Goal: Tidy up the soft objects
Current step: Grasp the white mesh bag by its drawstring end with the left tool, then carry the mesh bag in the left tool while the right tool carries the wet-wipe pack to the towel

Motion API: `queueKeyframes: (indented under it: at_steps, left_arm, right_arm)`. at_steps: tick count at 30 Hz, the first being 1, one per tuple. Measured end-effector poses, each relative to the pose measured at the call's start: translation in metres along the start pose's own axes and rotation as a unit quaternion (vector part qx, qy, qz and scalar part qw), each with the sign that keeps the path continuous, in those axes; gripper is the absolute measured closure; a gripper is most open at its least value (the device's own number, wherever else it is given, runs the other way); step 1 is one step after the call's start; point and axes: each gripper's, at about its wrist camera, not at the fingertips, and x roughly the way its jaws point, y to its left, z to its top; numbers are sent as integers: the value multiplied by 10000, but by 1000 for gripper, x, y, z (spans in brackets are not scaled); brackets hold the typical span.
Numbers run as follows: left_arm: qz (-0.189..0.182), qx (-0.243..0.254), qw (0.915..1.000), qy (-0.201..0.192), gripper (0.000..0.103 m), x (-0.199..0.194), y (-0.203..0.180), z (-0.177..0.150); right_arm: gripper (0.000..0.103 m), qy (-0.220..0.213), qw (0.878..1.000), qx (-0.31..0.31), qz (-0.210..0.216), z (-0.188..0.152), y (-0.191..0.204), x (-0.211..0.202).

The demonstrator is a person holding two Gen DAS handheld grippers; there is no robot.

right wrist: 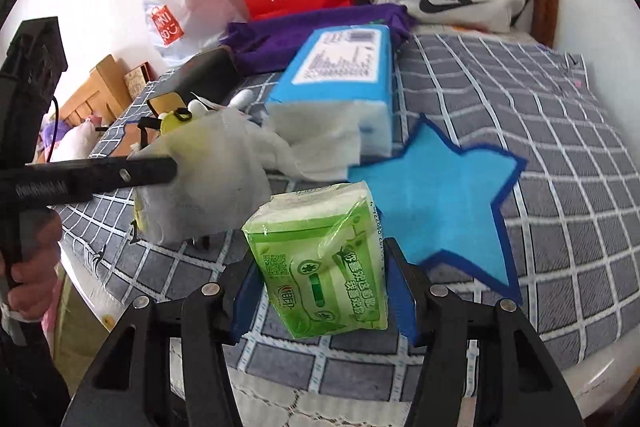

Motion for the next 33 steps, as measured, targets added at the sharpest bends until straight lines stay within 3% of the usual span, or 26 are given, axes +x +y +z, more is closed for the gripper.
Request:
queueKeyframes:
  at_steps: [3, 5, 7, 10, 16, 23, 28, 31, 33]
  left_arm:
    - [205, 55, 9996, -168, 49, -3, -7, -6]
    - [325, 113, 9991, -236, 72, -7, -8, -8]
    - [227, 96, 9994, -255, 83, -11, -5, -9]
    - [173, 85, 9994, -277, 92, -16, 0, -11]
    - [-68, -235, 9989, -412, 95, -37, 18, -21]
    - [43, -993, 9922, -750, 95, -74, 72, -39]
    - [438, -1524, 9841, -805, 95, -81, 115, -51]
    - [802, -1748, 9793, -631, 95, -75, 136, -61]
    - [817, -1838, 9786, -444, 95, -66, 145, -67]
  right_arm:
    - [47, -56, 9999, 61, 60, -2, -4, -3]
    - [47, -66, 9999, 64, 74, -2, -5, -3]
    - [47, -79, 9999, 79, 86, -3, -6, -3]
    - [47, -104, 9998, 133, 122, -3, -8, -3]
    - [47, -133, 9998, 119, 59, -6, -6, -6]
    - [47, -119, 9998, 127, -19, -7, -4, -8]
    - [47, -114, 9998, 114, -78, -7, -3, -7]
    - [47, -102, 9999, 74, -115, -7, -1, -7]
    - [47, -95, 9998, 67, -134, -7, -1, -6]
